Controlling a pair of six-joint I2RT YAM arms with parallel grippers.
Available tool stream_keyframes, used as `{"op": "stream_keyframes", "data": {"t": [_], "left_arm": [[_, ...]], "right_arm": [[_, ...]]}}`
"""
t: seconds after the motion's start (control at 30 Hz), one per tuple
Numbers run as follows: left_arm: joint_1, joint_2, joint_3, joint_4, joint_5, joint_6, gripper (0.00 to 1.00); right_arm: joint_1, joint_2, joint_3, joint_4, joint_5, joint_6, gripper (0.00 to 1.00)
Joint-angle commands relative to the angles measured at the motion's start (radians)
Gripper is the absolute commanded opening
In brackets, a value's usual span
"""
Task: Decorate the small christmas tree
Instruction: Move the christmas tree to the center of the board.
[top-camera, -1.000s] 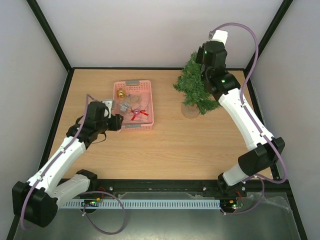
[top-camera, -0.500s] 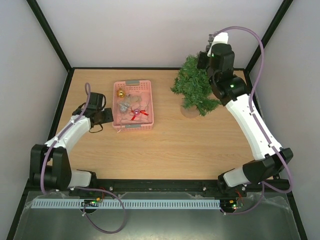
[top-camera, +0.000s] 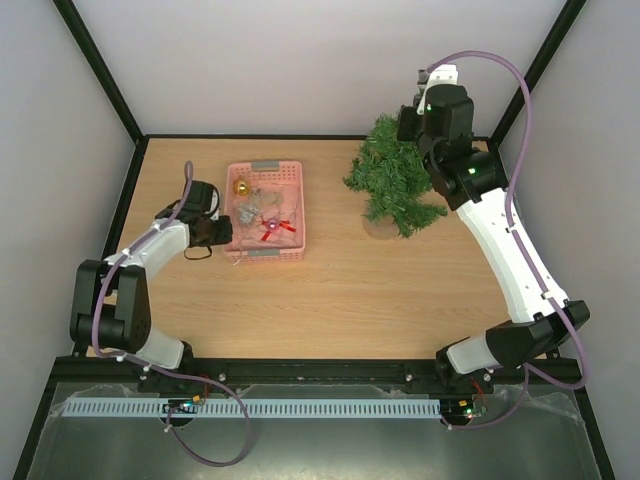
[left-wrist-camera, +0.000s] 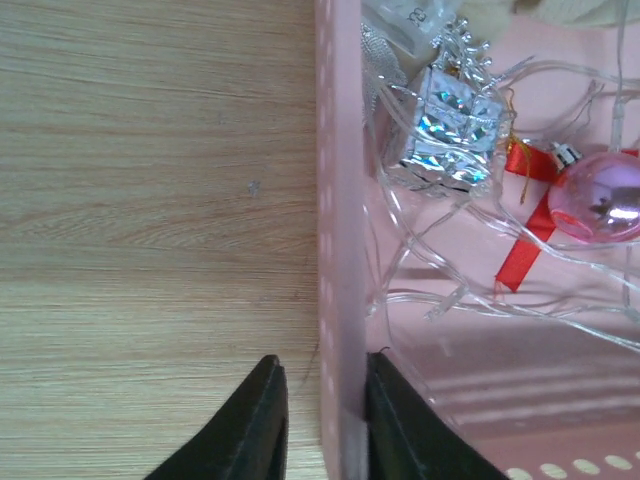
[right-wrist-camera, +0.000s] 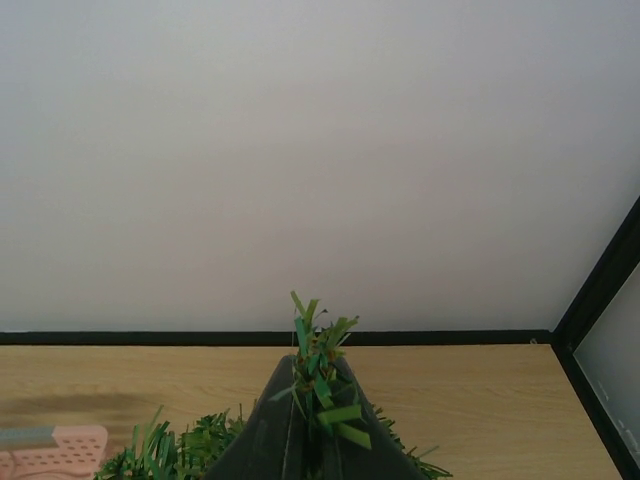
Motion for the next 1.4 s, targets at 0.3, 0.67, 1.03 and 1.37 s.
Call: {"op": "stream_keyframes", "data": {"t": [0.3,0.67,1.03,1.37], "left_arm": [[0.004,-0.035,0.024,-0.087,-0.070,0.019,0.02],[-0.011,-0.044,-0.013,-0.052,-0.014,0.025,0.02],[-0.025,-0.065,-0.037,-0.080,-0.006,0.036,0.03],[-0.028,-0.176,0.051,-0.175,-0.063,-0.032,0.49]], "right_arm": [[0.001,-0.087,0.084,-0.074,-0.119,0.042,0.02],[0.001,-0.122,0.101,-0.100,-0.174,0.061,0.02],[0.001,-0.192,-0.060,-0.081,-0.181,0.094,0.08],[0.001,-0.310,-0.185,-0.159,-0.224,0.203,0.49]]}}
